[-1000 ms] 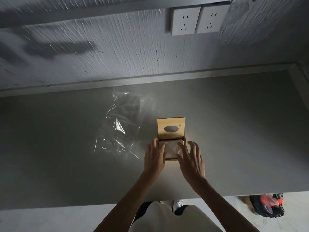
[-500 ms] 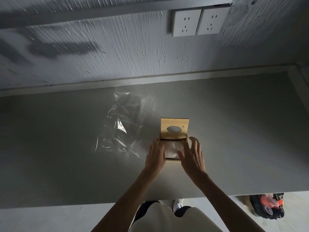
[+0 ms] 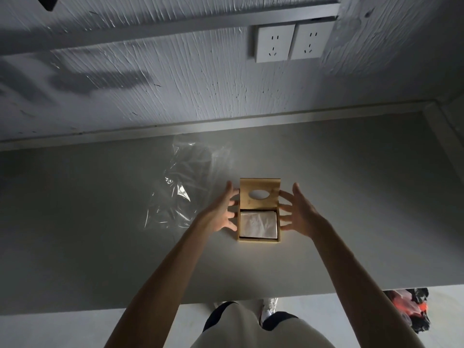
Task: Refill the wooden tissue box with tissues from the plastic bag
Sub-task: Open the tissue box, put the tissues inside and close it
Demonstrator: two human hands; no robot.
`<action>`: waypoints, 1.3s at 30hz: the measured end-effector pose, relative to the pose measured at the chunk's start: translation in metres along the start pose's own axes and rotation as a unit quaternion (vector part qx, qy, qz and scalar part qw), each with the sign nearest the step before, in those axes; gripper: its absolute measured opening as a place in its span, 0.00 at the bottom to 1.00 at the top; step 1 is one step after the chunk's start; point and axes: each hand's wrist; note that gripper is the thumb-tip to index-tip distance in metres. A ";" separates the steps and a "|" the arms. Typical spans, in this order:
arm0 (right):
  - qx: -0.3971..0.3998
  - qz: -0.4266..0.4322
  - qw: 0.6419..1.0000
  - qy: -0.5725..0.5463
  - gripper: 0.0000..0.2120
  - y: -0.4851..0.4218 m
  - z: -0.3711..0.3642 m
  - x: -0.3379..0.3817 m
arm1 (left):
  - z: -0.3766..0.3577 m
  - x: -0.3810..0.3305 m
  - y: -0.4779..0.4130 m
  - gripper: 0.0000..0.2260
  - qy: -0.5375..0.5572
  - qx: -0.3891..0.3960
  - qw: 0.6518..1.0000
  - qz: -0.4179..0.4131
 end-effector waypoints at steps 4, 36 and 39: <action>0.009 0.003 1.000 0.009 0.23 0.007 -0.004 -0.002 | 0.007 0.008 0.006 0.23 0.047 0.023 0.998 0.020; -0.180 0.391 0.807 0.406 0.31 0.038 -0.014 -0.125 | -0.020 0.127 0.022 0.37 -0.320 -0.177 0.869 -0.332; -0.172 0.464 0.748 0.443 0.32 0.036 -0.011 -0.144 | -0.022 0.138 0.024 0.37 -0.419 -0.169 0.811 -0.372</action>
Point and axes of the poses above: each hand's wrist, its own y-axis away from the middle knuckle, its own z-axis out of the back of the hand, x = y × z, and after that the axes turned 7 degrees about -x, right-handed
